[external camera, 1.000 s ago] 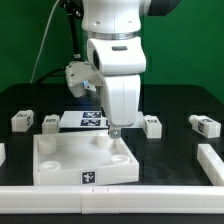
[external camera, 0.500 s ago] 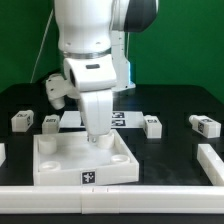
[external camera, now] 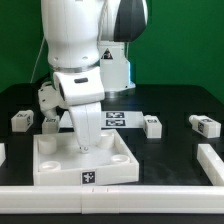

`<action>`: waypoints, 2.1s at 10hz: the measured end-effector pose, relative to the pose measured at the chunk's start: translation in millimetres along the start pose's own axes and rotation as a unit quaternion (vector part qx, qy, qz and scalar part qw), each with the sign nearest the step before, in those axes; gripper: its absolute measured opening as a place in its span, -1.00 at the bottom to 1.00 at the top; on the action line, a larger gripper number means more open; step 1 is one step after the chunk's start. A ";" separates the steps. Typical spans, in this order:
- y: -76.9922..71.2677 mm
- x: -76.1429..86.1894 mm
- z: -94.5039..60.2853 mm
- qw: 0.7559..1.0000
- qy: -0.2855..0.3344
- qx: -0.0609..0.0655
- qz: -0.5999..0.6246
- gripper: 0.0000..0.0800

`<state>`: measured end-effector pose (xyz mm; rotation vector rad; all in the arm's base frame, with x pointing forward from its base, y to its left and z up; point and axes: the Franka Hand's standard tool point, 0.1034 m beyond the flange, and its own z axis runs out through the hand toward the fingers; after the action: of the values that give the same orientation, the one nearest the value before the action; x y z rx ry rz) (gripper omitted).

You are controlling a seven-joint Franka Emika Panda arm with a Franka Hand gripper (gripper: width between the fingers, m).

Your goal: Assemble one leg

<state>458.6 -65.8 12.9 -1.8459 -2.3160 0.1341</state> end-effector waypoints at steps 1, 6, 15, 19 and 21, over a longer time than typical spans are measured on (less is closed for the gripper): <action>1.4 0.6 -1.0 1.000 0.000 -0.001 0.001 0.56; 1.3 -0.7 -0.8 1.000 -0.001 -0.002 0.003 -0.82; 16.6 41.6 0.0 0.997 0.001 -0.015 0.075 -0.82; 62.2 94.4 -4.9 0.993 0.004 -0.029 0.117 -0.82; 69.6 111.9 -5.8 0.991 0.003 -0.022 0.131 -0.82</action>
Offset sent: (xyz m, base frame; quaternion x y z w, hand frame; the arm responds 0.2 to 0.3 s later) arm 0.0000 0.0000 0.0000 0.0000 0.0000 0.0000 1.0000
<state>502.3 58.7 15.2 -2.1629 -2.0779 0.1124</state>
